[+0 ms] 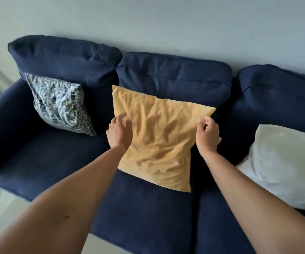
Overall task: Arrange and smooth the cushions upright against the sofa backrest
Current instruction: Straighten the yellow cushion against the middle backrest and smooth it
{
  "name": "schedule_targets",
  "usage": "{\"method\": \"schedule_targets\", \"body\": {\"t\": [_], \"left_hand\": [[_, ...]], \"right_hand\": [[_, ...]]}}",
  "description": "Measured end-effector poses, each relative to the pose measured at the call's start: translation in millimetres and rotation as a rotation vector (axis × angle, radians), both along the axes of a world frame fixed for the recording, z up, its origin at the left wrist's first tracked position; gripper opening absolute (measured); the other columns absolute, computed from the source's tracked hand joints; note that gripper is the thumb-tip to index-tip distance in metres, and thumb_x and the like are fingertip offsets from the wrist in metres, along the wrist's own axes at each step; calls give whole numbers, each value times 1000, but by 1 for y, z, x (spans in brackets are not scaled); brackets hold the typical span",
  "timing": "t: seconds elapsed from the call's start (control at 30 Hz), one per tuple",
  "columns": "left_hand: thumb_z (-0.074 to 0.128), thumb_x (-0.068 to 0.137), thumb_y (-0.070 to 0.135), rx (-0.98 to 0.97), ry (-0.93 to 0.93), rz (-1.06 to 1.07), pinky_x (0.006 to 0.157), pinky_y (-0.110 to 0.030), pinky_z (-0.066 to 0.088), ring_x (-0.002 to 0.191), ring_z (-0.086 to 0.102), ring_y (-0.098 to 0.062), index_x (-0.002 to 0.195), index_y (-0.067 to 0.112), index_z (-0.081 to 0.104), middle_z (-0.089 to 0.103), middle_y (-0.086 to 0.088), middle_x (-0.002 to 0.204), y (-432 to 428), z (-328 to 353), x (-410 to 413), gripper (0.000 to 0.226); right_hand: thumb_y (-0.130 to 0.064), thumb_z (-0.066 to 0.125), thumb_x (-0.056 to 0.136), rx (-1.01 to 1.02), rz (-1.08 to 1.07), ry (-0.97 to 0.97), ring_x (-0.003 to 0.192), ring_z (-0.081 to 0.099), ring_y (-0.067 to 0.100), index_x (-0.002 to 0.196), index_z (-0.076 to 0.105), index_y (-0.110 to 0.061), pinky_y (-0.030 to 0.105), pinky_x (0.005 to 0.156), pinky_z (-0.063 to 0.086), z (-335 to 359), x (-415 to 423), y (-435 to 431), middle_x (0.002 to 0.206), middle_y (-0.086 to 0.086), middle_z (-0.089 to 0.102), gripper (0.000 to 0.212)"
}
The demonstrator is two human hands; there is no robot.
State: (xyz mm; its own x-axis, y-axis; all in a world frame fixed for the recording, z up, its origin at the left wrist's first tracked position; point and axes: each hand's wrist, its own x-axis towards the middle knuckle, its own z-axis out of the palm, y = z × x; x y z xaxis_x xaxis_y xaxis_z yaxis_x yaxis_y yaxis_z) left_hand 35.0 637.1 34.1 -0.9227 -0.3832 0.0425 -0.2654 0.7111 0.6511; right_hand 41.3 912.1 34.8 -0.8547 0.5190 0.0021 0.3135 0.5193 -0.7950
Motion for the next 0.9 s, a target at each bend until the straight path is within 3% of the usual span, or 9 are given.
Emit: {"method": "schedule_targets", "body": {"t": [0.17,0.33,0.47,0.6,0.7,0.77,0.83,0.9], "left_hand": [[46,100,48,175,-57,38,113,-50,32,141,38,-28,154,26,34,34,-7,158,-4,-1,-42,59],[42,97,62,167,-127,55,116,-53,28,150,25,-29,160,35,8,15,-9,166,-18,-15,-86,76],[43,93,67,186,-140,84,117,-55,25,150,23,-33,158,45,4,14,-13,166,-24,-26,-121,79],[44,91,69,188,-121,87,112,-59,31,142,37,-37,155,49,1,25,-12,163,-32,-42,-144,80],[50,90,66,271,-94,110,101,-45,42,125,54,-34,154,52,5,40,-7,152,-39,-49,-157,80],[55,90,62,312,-80,99,93,-36,39,124,56,-29,155,47,12,46,-3,149,-41,-51,-164,79],[57,91,57,347,-73,86,92,-31,37,123,57,-21,154,42,25,54,6,145,-40,-49,-167,72],[57,92,53,390,-29,90,84,-24,37,105,59,-9,142,44,44,63,19,124,-37,-42,-164,52]], "right_hand": [[-38,47,99,3,-86,-17,131,45,32,146,38,-16,52,105,30,-12,-27,-4,148,13,42,52],[-39,47,100,-65,-116,-45,137,40,33,157,13,-21,58,109,25,-20,-60,-12,158,14,27,70],[-44,50,98,-55,-83,-26,123,53,35,158,9,-26,54,102,36,-31,-71,-19,155,17,28,75],[-43,51,98,-46,-80,5,119,56,33,157,13,-27,45,92,50,-44,-75,-17,152,15,32,72],[-38,51,100,-22,-91,32,124,53,30,155,23,-26,38,89,48,-53,-78,-20,151,11,34,63],[-35,51,101,-2,-111,14,124,53,30,153,28,-25,38,89,47,-56,-80,-24,150,9,36,58],[-29,52,101,-4,-147,14,121,54,29,151,35,-23,32,89,43,-53,-81,-29,146,9,40,53],[-20,55,100,4,-168,76,119,55,27,146,46,-17,25,89,38,-43,-83,-33,140,11,46,47]]}}
